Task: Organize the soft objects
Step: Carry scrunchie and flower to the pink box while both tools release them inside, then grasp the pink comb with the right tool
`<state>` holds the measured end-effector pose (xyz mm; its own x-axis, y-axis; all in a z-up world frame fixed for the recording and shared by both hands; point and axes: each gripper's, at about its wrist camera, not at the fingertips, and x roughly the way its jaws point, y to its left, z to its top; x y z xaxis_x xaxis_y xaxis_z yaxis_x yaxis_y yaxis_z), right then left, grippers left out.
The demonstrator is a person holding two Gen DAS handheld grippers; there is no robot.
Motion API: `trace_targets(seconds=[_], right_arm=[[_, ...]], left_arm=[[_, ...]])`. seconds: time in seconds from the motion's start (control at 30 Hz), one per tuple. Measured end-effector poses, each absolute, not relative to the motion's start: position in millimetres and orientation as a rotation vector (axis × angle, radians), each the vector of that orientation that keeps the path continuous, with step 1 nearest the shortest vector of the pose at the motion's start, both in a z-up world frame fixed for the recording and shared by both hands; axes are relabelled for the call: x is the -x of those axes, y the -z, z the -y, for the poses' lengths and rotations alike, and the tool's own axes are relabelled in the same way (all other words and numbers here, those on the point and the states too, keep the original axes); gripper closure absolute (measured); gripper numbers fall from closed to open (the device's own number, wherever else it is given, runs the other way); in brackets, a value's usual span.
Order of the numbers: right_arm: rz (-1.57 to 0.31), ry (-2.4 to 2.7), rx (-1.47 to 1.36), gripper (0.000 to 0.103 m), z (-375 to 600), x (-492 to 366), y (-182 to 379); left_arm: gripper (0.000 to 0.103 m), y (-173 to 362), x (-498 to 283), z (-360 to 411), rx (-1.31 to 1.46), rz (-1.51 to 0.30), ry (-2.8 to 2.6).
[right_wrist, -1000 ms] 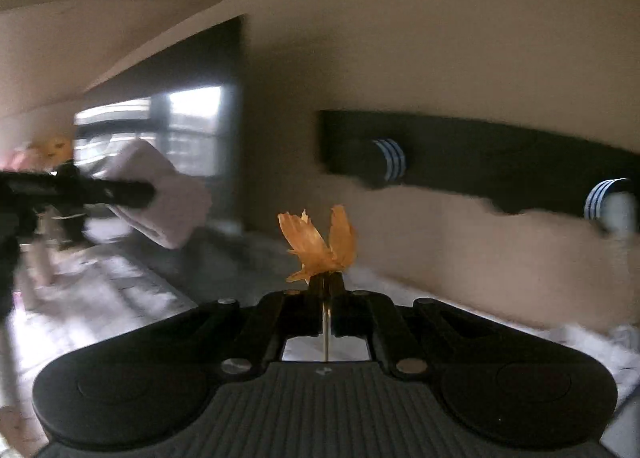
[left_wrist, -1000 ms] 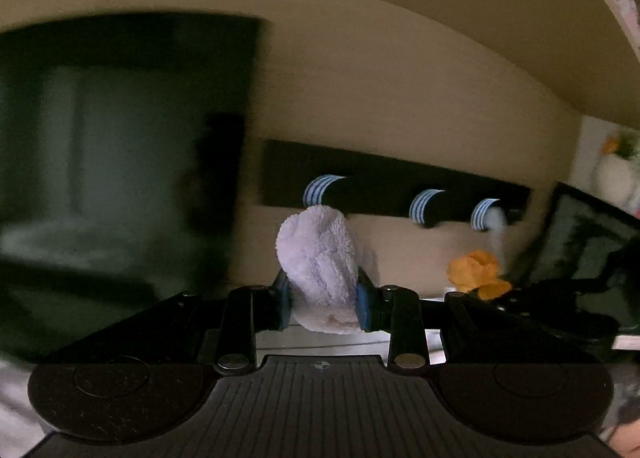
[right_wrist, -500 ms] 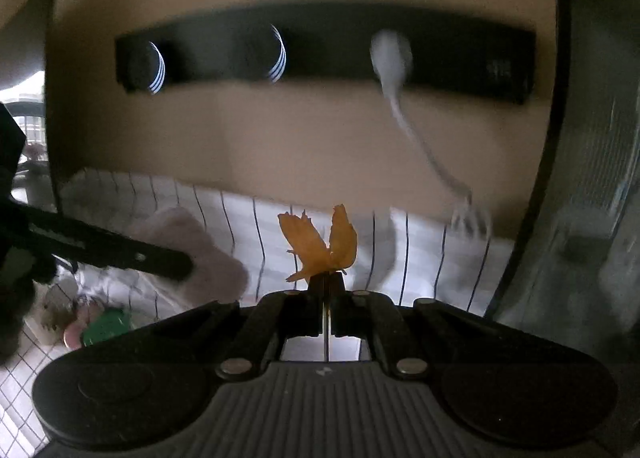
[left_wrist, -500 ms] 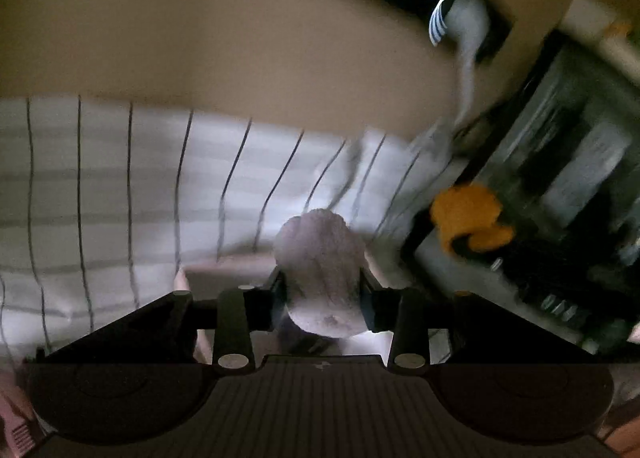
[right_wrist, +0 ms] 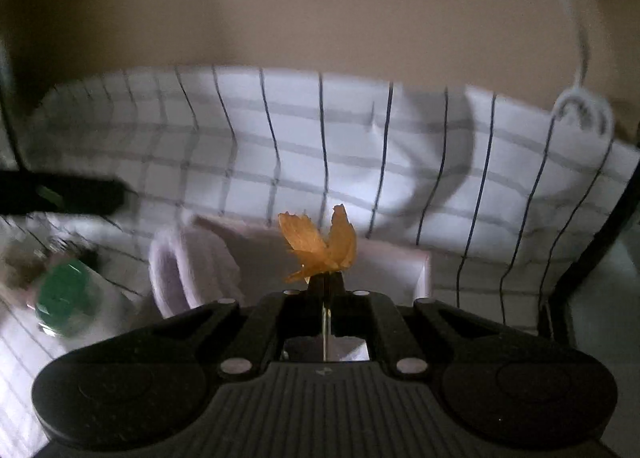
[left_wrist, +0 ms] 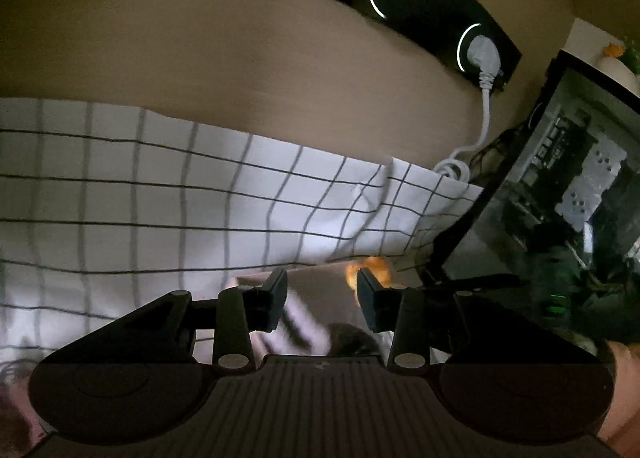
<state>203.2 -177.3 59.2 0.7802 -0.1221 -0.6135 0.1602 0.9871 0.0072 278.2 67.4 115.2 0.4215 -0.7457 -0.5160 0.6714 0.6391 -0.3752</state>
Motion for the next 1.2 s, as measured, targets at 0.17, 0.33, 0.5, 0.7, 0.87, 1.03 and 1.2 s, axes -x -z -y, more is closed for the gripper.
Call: trace_targets(seconds=[0.17,0.33,0.5,0.7,0.87,1.03,1.2], right_arm=[[-0.783,0.185,-0.009,0.097,175,-220,-27],[-0.743,0.21,-0.001,0.066,168,-207,-39],[-0.635,0.205,0.02,0.051,142,-185,-74],[-0.553,0.042,-0.046,0.051,85,-167,-111],[-0.535,-0.125,-0.004,0.051,10,-184,-130],[-0.628,-0.268,0.221,0.051,-71,-211,-89],[-0.633,-0.313,0.466,0.051,-127,-225,-35]], left_arm=[[0.061,-108,-259,-106,0.138,-0.706,0.826],[0.061,-91,-239,-169,0.18,-0.729,0.67],[0.061,-80,-220,-223,0.23,-0.736,0.5],[0.061,-78,-198,-278,0.268,-0.733,0.336],[0.061,-83,-179,-316,0.304,-0.709,0.255],[0.061,-65,-160,-333,0.35,-0.754,0.237],[0.061,-35,-145,-342,0.396,-0.787,0.258]])
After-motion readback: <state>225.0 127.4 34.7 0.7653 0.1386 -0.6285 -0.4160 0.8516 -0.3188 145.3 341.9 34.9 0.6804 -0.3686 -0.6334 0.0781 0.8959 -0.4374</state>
